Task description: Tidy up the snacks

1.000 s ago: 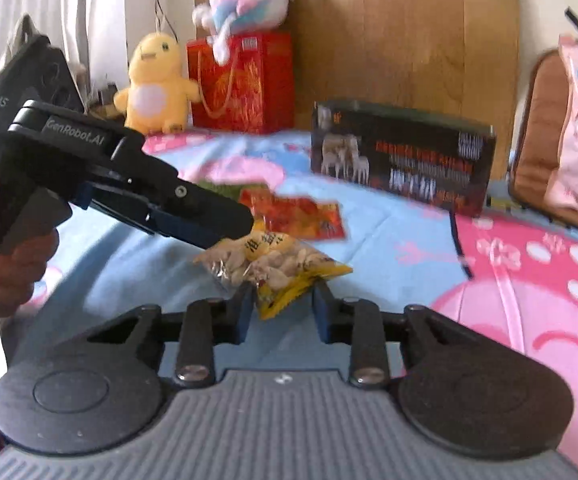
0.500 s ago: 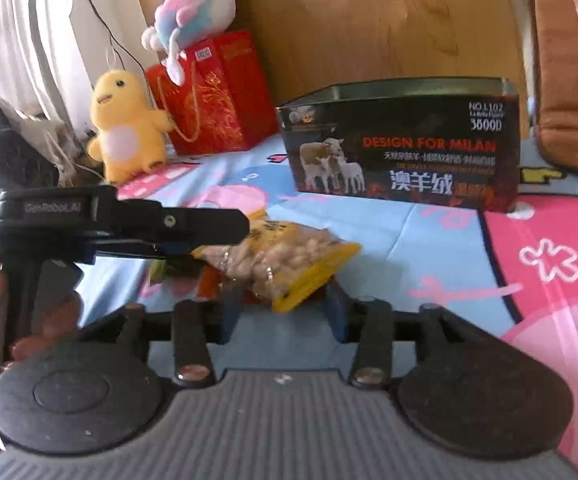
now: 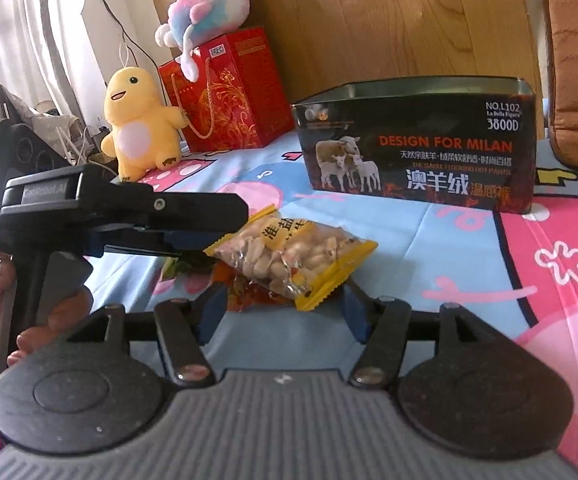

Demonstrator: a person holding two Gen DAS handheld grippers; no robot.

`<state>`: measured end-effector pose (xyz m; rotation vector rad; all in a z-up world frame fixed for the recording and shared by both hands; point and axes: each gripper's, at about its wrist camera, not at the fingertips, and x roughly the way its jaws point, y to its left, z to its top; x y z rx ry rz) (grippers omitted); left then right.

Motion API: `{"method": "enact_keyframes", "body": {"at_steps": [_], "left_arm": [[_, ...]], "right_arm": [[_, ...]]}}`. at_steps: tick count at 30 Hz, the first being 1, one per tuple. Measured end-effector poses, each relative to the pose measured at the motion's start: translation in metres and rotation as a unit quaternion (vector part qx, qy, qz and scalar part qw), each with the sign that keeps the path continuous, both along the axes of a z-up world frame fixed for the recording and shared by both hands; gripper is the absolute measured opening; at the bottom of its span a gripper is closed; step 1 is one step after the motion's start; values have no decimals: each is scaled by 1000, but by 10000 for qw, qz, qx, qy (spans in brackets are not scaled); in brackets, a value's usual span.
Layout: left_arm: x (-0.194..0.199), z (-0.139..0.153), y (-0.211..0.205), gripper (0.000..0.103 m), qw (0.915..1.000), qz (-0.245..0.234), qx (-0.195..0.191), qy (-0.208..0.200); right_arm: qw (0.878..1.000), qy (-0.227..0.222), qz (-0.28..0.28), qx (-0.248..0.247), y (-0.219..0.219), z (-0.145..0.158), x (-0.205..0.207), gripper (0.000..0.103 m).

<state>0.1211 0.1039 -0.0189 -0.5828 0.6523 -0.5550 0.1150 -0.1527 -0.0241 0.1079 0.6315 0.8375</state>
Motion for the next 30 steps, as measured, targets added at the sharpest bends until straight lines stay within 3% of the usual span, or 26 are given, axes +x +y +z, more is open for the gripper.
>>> {"method": "enact_keyframes", "body": {"at_steps": [30], "left_arm": [[0, 0, -1, 71, 10000, -38, 62, 16]], "right_arm": [[10000, 30, 68, 11, 1, 1, -1, 72]]}}
